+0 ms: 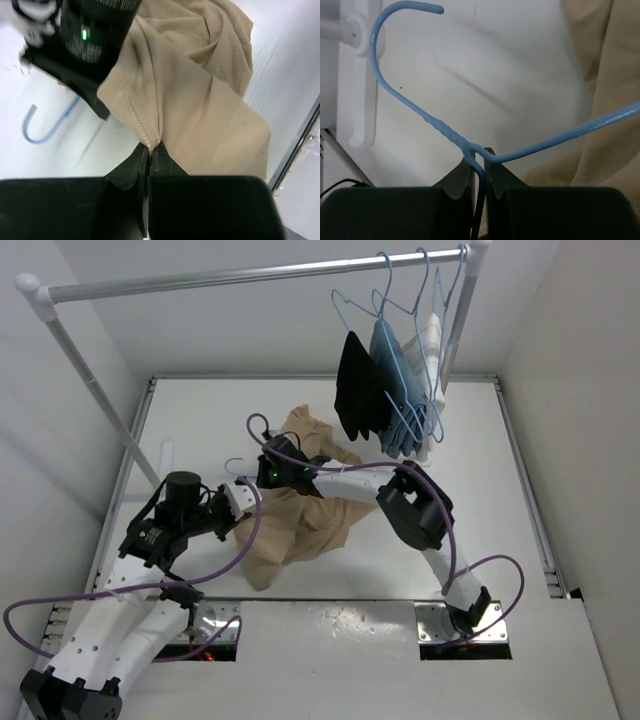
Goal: Place the t-shirt on the hanger
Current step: Place tshirt on hanger
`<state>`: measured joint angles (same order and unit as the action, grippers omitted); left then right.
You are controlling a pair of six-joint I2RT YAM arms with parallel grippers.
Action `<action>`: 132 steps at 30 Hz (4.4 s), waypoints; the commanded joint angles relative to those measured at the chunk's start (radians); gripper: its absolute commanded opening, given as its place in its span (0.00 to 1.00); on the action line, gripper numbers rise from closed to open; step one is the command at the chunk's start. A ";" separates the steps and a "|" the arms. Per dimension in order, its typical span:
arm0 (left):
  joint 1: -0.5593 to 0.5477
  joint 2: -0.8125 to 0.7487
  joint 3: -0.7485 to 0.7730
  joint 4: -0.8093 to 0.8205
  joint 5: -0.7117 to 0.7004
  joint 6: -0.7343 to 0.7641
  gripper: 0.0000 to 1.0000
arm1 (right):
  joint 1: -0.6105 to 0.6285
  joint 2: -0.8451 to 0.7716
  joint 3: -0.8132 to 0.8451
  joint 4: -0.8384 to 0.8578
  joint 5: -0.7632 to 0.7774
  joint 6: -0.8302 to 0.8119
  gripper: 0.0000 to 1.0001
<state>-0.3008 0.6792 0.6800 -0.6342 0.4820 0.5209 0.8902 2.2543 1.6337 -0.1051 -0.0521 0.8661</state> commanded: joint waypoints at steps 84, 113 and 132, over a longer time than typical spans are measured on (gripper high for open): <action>-0.015 0.143 0.274 0.125 -0.052 -0.472 0.00 | -0.020 -0.325 -0.356 1.394 0.026 0.247 0.00; 0.042 0.045 0.277 0.154 -0.405 -0.458 0.00 | -0.039 -0.486 -0.281 0.776 -0.112 -0.022 1.00; 0.104 0.034 0.509 0.070 -0.612 -0.345 0.00 | -0.020 -0.782 -0.400 0.530 0.057 -0.394 1.00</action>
<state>-0.2230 0.7555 1.0821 -0.6285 -0.0284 0.1432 0.8619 1.5349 1.2568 0.4313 -0.0345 0.5426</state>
